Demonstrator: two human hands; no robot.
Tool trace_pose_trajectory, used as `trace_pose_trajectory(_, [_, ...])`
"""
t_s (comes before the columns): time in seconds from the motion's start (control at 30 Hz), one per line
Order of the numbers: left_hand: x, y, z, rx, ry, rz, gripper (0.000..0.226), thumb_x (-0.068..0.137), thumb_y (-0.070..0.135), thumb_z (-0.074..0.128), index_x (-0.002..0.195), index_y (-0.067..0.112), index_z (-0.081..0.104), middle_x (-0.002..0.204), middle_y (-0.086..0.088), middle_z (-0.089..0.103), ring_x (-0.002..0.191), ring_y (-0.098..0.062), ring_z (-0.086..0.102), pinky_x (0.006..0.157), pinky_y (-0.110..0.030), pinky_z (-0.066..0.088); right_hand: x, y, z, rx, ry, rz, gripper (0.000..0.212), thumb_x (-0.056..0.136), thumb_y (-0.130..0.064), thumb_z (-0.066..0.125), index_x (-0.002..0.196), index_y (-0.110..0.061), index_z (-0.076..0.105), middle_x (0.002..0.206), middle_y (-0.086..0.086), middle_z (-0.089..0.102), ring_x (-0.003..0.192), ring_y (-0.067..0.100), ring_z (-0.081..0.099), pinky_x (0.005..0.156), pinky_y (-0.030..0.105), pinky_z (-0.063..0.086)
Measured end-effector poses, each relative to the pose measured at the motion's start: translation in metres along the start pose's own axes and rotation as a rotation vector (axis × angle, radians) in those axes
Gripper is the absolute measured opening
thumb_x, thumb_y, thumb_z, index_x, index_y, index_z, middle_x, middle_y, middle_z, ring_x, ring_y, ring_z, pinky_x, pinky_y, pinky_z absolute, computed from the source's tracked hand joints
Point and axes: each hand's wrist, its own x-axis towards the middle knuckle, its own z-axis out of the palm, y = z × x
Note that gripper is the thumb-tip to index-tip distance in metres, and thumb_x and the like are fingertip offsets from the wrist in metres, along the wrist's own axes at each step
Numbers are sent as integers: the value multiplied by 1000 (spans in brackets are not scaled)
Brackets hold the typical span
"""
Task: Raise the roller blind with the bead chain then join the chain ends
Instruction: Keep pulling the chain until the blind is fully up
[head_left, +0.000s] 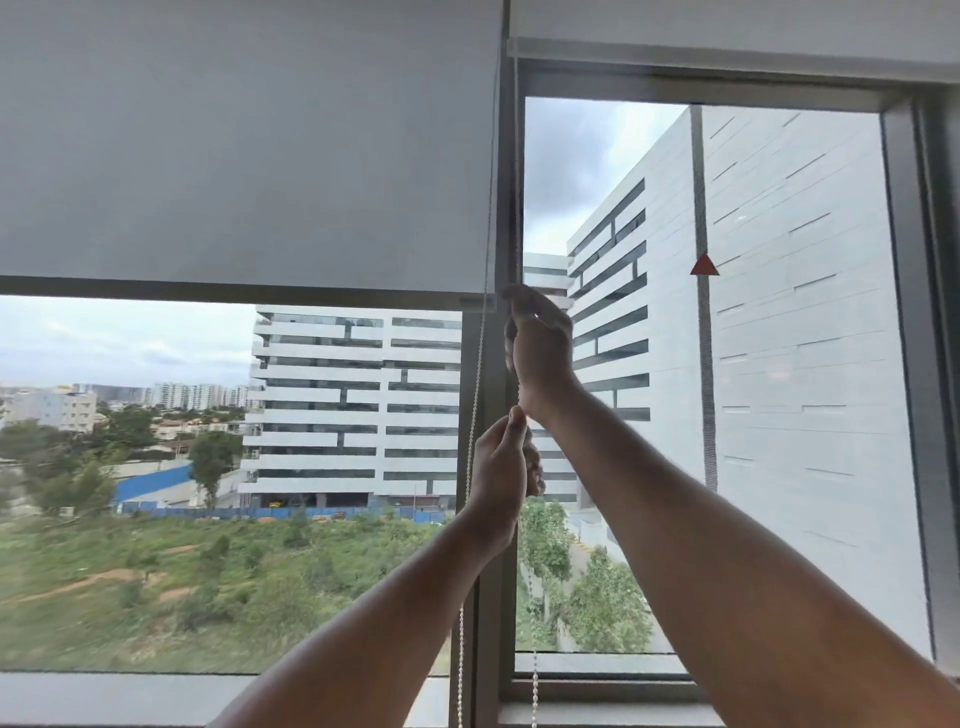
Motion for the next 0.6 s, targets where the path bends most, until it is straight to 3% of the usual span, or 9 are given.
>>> trace_pose_trajectory(0.1, [9,16,-7,54,-76,-48,59,106,55,29,80,16,66,69,0,69,68,-16,64,72,-32,50,5,1,-5,-90,28,-53,25,108,-20,51,95,-22,72,50,-16,45,45,4,32,44,19,27])
trace_pose_trajectory(0.17, [22,32,-13,32,-55,-44,65,106,57,21,95,16,70,86,-2,76,84,-17,69,88,-37,48,5,-1,-6,-196,35,-104,25,108,-24,51,94,-20,72,50,-16,47,45,2,36,47,19,31])
trace_pose_trajectory(0.23, [37,57,-17,8,-31,6,67,105,59,19,97,18,72,88,-1,78,92,-17,69,95,-39,48,1,-2,-8,-304,28,-159,26,107,-25,52,93,-17,72,57,-14,54,49,3,46,51,20,38])
trace_pose_trajectory(0.33, [58,98,-18,5,-35,86,62,104,60,26,98,20,72,86,5,79,93,-16,71,94,-39,50,-11,1,-14,-348,-39,-183,28,107,-25,50,97,-15,73,80,-7,75,69,8,70,59,25,55])
trace_pose_trajectory(0.43, [77,133,-9,22,-56,129,62,102,63,27,105,17,68,99,-7,77,99,-24,72,94,-44,53,-20,12,-23,-404,-70,-237,29,108,-18,48,97,-15,74,86,0,75,65,8,61,59,28,45])
trace_pose_trajectory(0.5, [82,151,-1,29,-69,109,63,102,64,24,113,16,64,103,-10,76,103,-31,72,90,-45,55,-23,19,-30,-454,-66,-269,27,107,-14,48,93,-15,71,78,-10,69,58,5,52,57,27,39])
trace_pose_trajectory(0.6, [88,168,5,-6,-79,43,58,105,58,29,126,11,55,103,-11,74,102,-33,71,81,-43,57,-34,30,-35,-506,-125,-305,28,107,-10,49,87,-23,63,65,-23,60,55,0,49,56,15,33])
